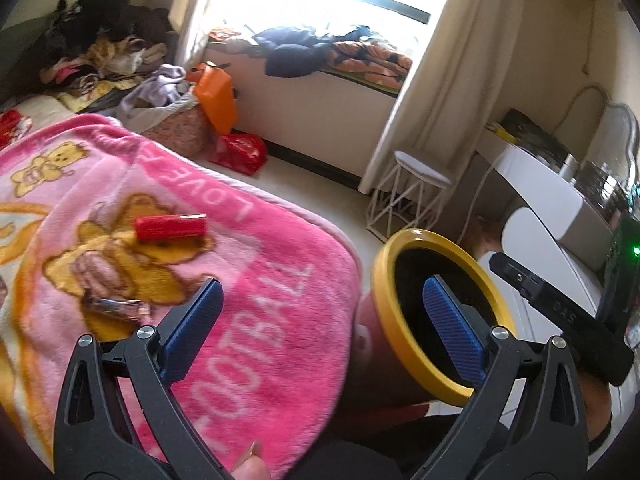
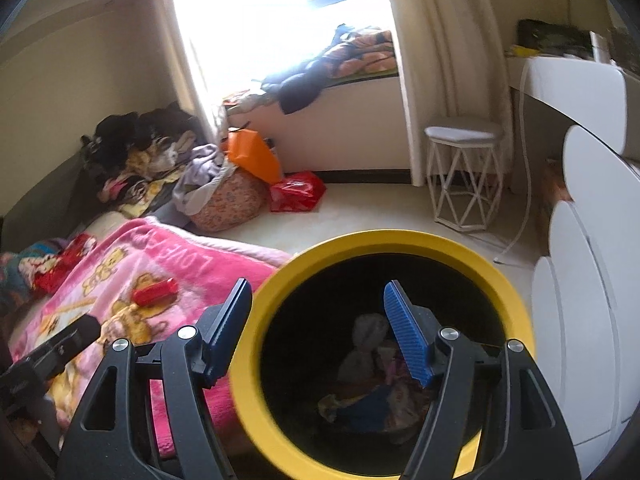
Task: Collect trash
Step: 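Move both tools back over the red tube and dark wrapper on the blanket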
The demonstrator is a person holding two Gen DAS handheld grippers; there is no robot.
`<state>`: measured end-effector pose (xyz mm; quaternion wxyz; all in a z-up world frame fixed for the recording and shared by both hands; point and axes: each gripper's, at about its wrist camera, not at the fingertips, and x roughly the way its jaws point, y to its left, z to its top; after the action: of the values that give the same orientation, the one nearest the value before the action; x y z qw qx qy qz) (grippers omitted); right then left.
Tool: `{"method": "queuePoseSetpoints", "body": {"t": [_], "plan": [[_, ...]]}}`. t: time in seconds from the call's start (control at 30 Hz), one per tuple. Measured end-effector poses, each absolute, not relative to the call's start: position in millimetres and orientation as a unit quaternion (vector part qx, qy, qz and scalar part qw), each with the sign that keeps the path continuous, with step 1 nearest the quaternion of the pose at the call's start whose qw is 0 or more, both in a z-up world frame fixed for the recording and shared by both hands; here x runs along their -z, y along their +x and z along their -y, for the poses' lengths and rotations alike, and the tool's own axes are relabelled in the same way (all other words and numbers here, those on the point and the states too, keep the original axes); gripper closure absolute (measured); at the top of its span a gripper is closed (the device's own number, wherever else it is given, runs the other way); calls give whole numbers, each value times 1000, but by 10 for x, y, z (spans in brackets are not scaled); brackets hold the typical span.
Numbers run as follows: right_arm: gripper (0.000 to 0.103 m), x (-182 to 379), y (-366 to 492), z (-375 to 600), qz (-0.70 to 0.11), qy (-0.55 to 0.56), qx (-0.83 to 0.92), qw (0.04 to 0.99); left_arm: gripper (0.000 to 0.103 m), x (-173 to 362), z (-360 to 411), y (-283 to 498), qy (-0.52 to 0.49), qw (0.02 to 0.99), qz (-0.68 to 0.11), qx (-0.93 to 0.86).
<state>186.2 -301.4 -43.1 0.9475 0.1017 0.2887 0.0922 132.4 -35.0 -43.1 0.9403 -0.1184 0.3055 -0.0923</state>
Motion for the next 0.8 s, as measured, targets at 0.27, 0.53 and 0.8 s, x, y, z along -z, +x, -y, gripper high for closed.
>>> {"method": "queuePoseSetpoints", "body": {"t": [0.27,0.53,0.8], "plan": [[37,373,1879,2548,-289,62,-139,945,11,481,-121,1272,-144,940,-307,49],[34,362,1882,2081,-291,22,-182,939,11,507,-580,1210,-169,938,-303,1],[33,397,1885,1639,-293,-15,-219,931,11,570,-930,1143,-188,933,-304,-35]]}}
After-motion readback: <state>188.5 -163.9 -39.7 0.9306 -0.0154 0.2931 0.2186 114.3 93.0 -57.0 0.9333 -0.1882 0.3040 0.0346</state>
